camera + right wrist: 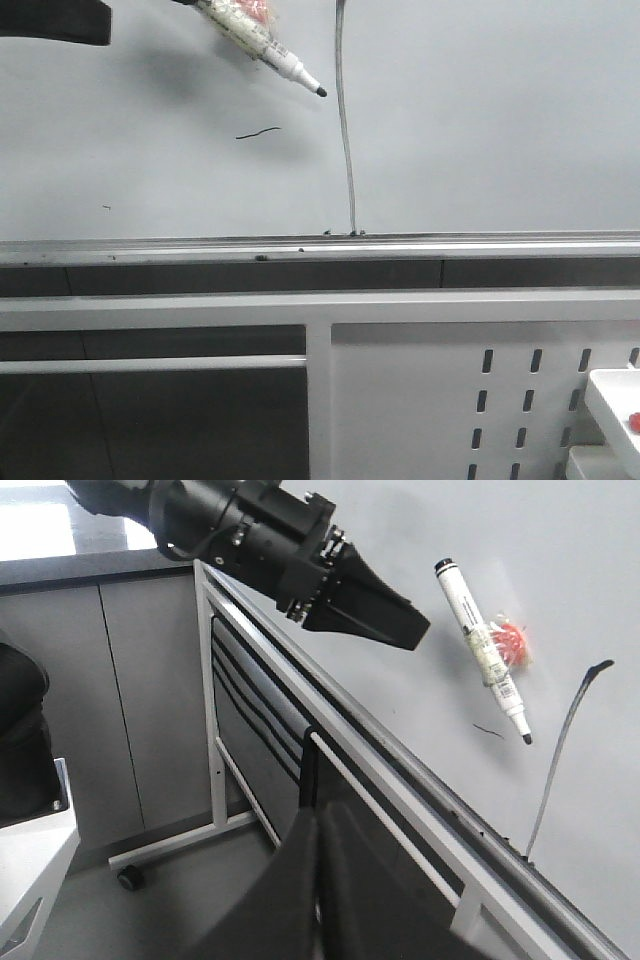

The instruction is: Write number 1 on whiteboard

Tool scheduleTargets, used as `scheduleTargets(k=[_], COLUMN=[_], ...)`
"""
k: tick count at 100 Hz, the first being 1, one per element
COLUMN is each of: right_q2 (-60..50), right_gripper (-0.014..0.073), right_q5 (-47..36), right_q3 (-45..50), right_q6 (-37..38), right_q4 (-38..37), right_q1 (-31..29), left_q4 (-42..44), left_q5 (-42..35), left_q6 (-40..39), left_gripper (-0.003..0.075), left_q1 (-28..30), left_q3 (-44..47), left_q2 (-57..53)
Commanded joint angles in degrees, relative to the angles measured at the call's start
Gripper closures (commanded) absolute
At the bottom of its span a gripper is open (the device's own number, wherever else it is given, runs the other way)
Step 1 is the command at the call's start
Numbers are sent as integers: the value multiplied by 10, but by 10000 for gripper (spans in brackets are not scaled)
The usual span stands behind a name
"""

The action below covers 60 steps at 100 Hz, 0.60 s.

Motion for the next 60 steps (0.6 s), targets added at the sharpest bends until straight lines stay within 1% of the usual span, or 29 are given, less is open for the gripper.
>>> scheduleTargets(k=[1,8,15,22,32,41,60], right_q2=[-4,-11,-16,-17,-17,-17,-17], right_gripper=[643,643,643,643,643,643,643], right_q5=[-43,-39,-31,-23,-19,-18,-18], right_q3=[-14,-14,-14,-14,-14,-14,-14], right_q6=[2,2,2,2,2,2,2], right_q4=[11,13,17,20,21,21,21], right_q1=[-3,-3,-3,-3,-3,-3,-3], left_q4=[2,19,52,86,127,147,158], left_q5=[-22,3,46,97,168,212,264], left_q6=[-1,-1,-1,-1,-1,-1,-1], left_gripper=[228,253,320,417,591,739,740], left_q1=[0,0,0,0,0,0,0], left_q3=[2,13,17,20,20,20,20], left_q2=[-53,-97,-142,-191,-259,-316,-410])
